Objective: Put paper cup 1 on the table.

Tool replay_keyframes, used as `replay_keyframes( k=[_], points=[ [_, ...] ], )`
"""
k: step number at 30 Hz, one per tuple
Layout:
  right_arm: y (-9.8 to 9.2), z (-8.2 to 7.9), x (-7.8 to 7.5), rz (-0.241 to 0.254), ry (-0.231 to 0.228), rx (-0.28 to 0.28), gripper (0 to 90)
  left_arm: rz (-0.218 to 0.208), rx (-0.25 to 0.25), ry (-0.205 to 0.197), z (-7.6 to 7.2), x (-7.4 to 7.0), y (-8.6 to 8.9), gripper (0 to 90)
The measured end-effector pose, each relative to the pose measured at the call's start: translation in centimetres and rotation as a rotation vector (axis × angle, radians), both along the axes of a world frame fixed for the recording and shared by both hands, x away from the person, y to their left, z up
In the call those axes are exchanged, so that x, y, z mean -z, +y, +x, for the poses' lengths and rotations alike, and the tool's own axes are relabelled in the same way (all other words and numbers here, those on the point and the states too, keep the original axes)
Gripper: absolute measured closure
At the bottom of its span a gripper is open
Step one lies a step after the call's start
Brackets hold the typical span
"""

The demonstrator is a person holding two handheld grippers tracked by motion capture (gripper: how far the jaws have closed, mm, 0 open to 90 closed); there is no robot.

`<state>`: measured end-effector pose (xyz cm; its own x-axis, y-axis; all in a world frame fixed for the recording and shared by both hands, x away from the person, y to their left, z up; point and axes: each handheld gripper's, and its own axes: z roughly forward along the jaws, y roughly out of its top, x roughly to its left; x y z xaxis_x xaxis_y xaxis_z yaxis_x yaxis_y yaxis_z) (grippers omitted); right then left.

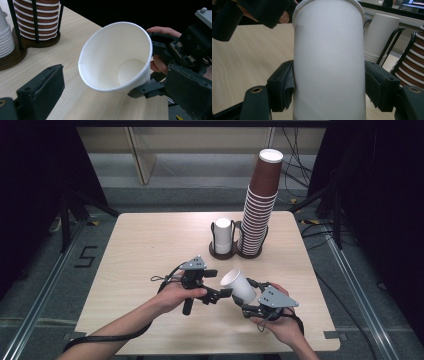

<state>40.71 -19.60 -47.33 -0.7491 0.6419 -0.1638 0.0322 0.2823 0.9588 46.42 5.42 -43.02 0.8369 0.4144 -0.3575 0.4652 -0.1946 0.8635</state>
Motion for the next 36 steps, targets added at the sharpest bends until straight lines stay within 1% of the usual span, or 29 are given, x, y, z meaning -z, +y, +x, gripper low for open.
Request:
replay_keyframes(
  k=[1,2,4,5,6,8,9,10,11,12,13,15,16,17,18,19,21,22,23,25,26,27,28,29,30,32,33,35,36],
  points=[
    [-0.1,-0.1,-0.1,-0.016,-0.006,0.013,30.6,0.0,0.004,0.002,0.1,0.1,0.0,1.4],
    [0.0,-0.2,-0.1,-0.012,0.0,0.012,30.6,0.004,0.004,0.011,0.1,0.1,0.0,1.2],
    [0.1,-0.2,-0.2,-0.016,-0.018,0.006,30.7,-0.001,0.014,0.017,0.2,0.2,-0.1,0.5],
    [0.2,-0.2,-0.2,-0.018,-0.01,-0.009,30.7,-0.002,0.016,0.022,0.2,0.2,-0.1,0.2],
    [0.4,-0.3,-0.1,0.006,-0.001,-0.002,30.7,-0.011,0.025,0.029,0.3,0.3,-0.1,0.0],
    [0.4,-0.3,-0.3,-0.023,-0.022,-0.012,30.7,-0.002,0.021,0.037,0.3,0.4,-0.2,0.0],
    [0.5,-0.3,-0.2,-0.02,-0.03,-0.012,30.7,-0.006,0.026,0.041,0.3,0.5,-0.2,0.0],
    [0.6,-0.3,-0.3,-0.019,-0.029,-0.01,30.7,-0.002,0.018,0.042,0.3,0.5,-0.2,0.0],
    [0.7,-0.5,-0.2,-0.008,-0.011,-0.012,30.7,-0.004,0.02,0.046,0.3,0.5,-0.2,0.0],
    [0.7,-0.4,-0.3,-0.019,-0.03,-0.011,30.8,-0.005,0.021,0.053,0.4,0.5,-0.2,0.0],
    [0.8,-0.4,-0.2,-0.016,-0.022,-0.022,30.8,-0.011,0.026,0.058,0.4,0.6,-0.2,0.0],
    [0.8,-0.4,-0.3,-0.028,-0.03,-0.024,30.8,-0.004,0.024,0.066,0.4,0.6,-0.2,0.0],
    [0.9,-0.4,-0.3,-0.025,-0.039,-0.025,30.8,-0.007,0.026,0.071,0.4,0.6,-0.2,0.0],
    [0.9,-0.3,-0.4,-0.029,-0.048,-0.036,30.8,-0.021,0.031,0.074,0.5,0.6,-0.3,0.0],
    [1.0,-0.3,-0.4,-0.028,-0.046,-0.04,30.8,-0.022,0.031,0.078,0.5,0.7,-0.3,0.0],
    [1.1,-0.5,-0.3,-0.015,-0.021,-0.03,30.8,-0.027,0.033,0.081,0.5,0.7,-0.3,0.0],
    [1.2,-0.4,-0.4,-0.026,-0.044,-0.035,30.8,-0.024,0.041,0.089,0.5,0.8,-0.4,0.0],
    [1.3,-0.5,-0.4,-0.02,-0.036,-0.039,30.8,-0.035,0.043,0.098,0.5,0.8,-0.5,0.0],
    [1.3,-0.6,-0.5,-0.02,-0.026,-0.045,30.8,-0.03,0.047,0.098,0.5,0.8,-0.5,0.1],
    [1.4,-0.6,-0.6,-0.019,-0.032,-0.044,30.8,-0.032,0.045,0.103,0.5,0.9,-0.5,1.7],
    [1.5,-0.6,-0.6,-0.017,-0.028,-0.044,30.8,-0.045,0.05,0.101,0.5,1.0,-0.6,2.5],
    [1.5,-0.6,-0.6,-0.018,-0.034,-0.046,30.8,-0.045,0.047,0.101,0.5,0.9,-0.6,3.5],
    [1.5,-0.5,-0.7,-0.031,-0.055,-0.047,30.8,-0.047,0.046,0.101,0.5,0.9,-0.6,4.8],
    [1.5,-0.5,-0.7,-0.029,-0.056,-0.049,30.8,-0.044,0.042,0.102,0.4,0.9,-0.6,6.2],
    [1.5,-0.5,-0.7,-0.034,-0.065,-0.052,30.8,-0.051,0.046,0.101,0.4,0.9,-0.6,7.8],
    [1.6,-0.6,-0.6,-0.028,-0.05,-0.046,30.6,-0.055,0.044,0.088,0.3,0.9,-0.6,10.4],
    [1.6,-0.6,-0.6,-0.03,-0.05,-0.045,30.5,-0.052,0.045,0.083,0.3,0.8,-0.5,11.2],
    [1.5,-0.5,-0.5,-0.04,-0.057,-0.046,30.1,-0.067,0.048,0.076,0.3,0.7,-0.5,13.9],
    [1.5,-0.5,-0.5,-0.039,-0.055,-0.044,30.0,-0.055,0.046,0.062,0.3,0.6,-0.4,14.5]
  ],
)
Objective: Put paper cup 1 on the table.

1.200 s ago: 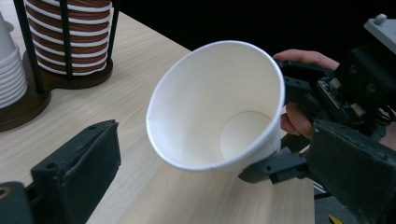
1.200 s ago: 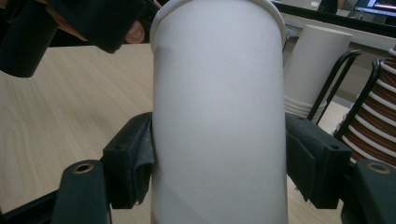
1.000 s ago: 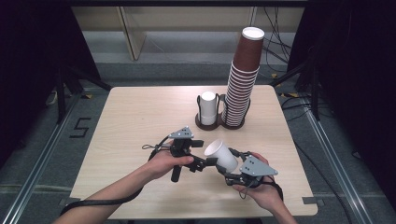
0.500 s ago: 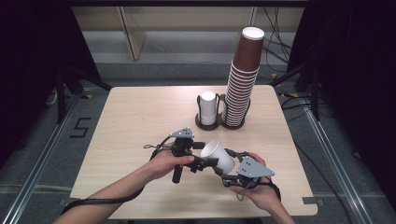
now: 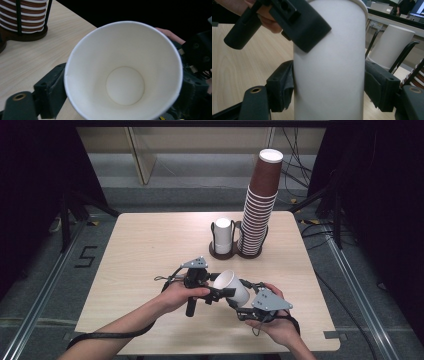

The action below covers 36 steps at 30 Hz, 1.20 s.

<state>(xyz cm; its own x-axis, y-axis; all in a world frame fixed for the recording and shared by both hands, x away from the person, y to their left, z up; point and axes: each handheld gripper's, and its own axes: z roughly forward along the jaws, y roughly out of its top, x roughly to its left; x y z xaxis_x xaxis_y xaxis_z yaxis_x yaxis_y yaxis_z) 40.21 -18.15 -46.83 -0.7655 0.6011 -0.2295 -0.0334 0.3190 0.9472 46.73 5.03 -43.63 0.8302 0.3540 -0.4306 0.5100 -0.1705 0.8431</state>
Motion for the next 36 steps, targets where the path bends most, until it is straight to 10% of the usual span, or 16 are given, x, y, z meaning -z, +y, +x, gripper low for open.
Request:
replay_keyframes(
  k=[20,36],
  points=[
    [0.7,0.2,-0.1,-0.066,0.035,0.012,22.0,0.21,0.027,-0.365,-1.8,-1.7,-0.8,24.3],
    [0.4,0.0,0.9,-0.119,0.158,0.01,9.8,0.314,0.052,-0.47,-2.4,-2.9,-0.5,25.0]
  ],
)
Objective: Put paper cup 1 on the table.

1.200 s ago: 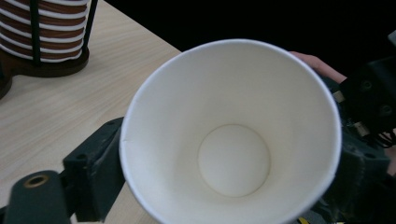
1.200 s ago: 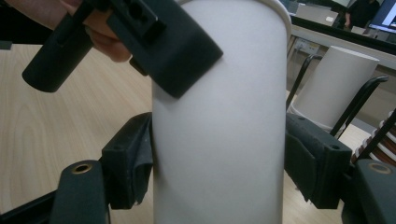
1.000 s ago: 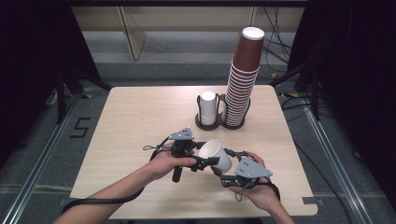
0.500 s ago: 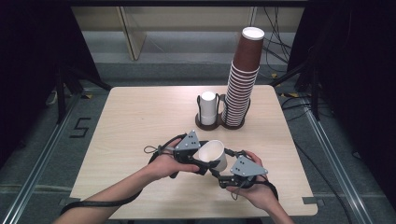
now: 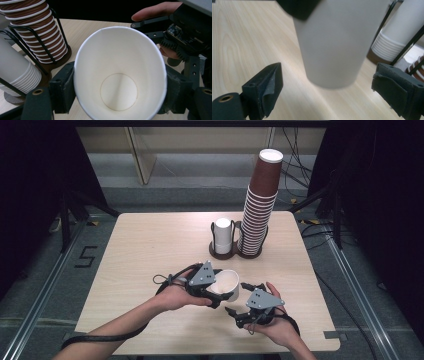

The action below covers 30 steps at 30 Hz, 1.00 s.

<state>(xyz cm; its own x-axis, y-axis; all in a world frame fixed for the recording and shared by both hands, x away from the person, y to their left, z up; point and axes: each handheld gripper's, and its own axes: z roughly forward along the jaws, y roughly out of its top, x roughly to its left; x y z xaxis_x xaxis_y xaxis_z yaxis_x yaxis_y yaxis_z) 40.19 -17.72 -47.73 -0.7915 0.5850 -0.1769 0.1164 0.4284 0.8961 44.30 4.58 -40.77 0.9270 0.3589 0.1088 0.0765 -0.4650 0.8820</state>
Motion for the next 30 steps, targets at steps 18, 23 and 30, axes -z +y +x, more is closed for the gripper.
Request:
replay_keyframes(
  k=[18,23,30],
  points=[
    [-2.0,-0.3,-0.8,0.044,0.032,-0.111,15.2,0.114,0.105,-0.029,0.0,-0.3,1.5,25.8],
    [-1.0,0.2,-0.4,0.034,0.046,-0.185,15.3,0.117,0.155,0.002,-0.4,-0.1,1.3,25.9],
    [0.2,0.5,-0.3,0.042,0.074,-0.243,16.2,0.119,0.21,0.031,-0.9,0.1,0.8,25.8]
  ],
)
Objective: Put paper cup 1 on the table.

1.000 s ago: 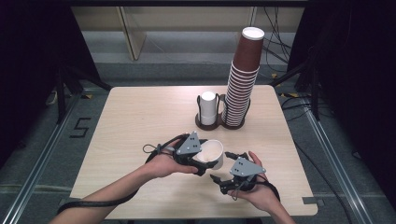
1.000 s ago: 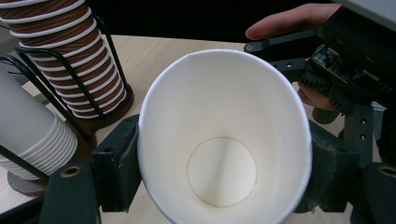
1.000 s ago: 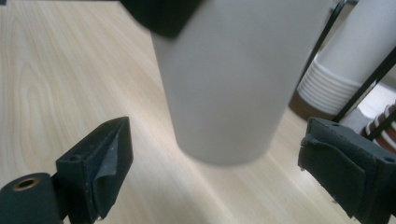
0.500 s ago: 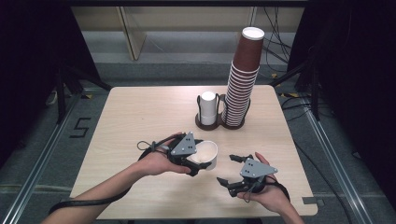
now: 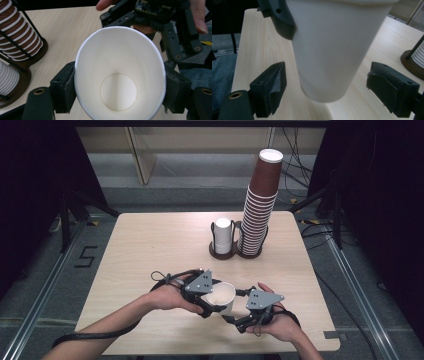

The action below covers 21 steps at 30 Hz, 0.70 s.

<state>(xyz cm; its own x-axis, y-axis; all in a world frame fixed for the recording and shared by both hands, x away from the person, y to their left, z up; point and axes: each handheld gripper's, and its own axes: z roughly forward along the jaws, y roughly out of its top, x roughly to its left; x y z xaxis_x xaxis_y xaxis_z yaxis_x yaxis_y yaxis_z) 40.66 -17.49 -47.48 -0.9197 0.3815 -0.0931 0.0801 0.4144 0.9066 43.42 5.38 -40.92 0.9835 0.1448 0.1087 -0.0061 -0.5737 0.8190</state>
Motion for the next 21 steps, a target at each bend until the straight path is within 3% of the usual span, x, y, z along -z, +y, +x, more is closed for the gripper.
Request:
replay_keyframes(
  k=[1,2,4,7,10,12,14,15,18,20,21],
  points=[
    [0.1,0.1,0.0,-0.004,-0.016,-0.003,16.5,0.006,0.009,0.003,0.0,0.0,-0.1,25.8],
    [0.3,0.0,0.0,-0.006,0.004,-0.01,16.9,0.0,0.012,0.014,-0.1,0.0,-0.2,25.8],
    [0.4,0.1,-0.1,-0.006,-0.019,-0.019,19.0,0.006,0.015,0.012,-0.1,0.0,-0.4,25.7],
    [0.6,-0.1,-0.1,-0.003,-0.01,-0.031,23.0,-0.008,0.018,0.022,-0.2,0.0,-0.7,25.6],
    [0.5,-0.1,-0.1,-0.005,-0.044,-0.041,25.7,-0.012,0.027,0.027,-0.3,-0.1,-0.9,25.6],
    [0.5,-0.3,-0.1,0.0,-0.024,-0.037,29.0,-0.014,0.028,0.025,-0.4,-0.1,-1.0,25.6],
    [0.4,-0.3,-0.1,0.006,-0.051,-0.033,30.8,-0.016,0.029,0.027,-0.4,-0.2,-1.1,25.6],
    [0.4,-0.4,-0.1,0.01,-0.029,-0.027,31.0,-0.011,0.032,0.03,-0.3,-0.2,-1.1,25.5],
    [0.1,-0.6,-0.1,0.014,-0.037,-0.027,31.5,-0.031,0.035,0.034,-0.4,-0.2,-1.2,24.5],
    [-0.1,-0.6,-0.3,0.023,-0.073,-0.02,31.7,-0.052,0.029,0.05,-0.3,-0.3,-1.2,21.2],
    [-0.2,-0.9,-0.4,0.03,-0.033,-0.009,31.7,-0.059,0.024,0.056,-0.2,-0.4,-1.2,19.5]
  ],
)
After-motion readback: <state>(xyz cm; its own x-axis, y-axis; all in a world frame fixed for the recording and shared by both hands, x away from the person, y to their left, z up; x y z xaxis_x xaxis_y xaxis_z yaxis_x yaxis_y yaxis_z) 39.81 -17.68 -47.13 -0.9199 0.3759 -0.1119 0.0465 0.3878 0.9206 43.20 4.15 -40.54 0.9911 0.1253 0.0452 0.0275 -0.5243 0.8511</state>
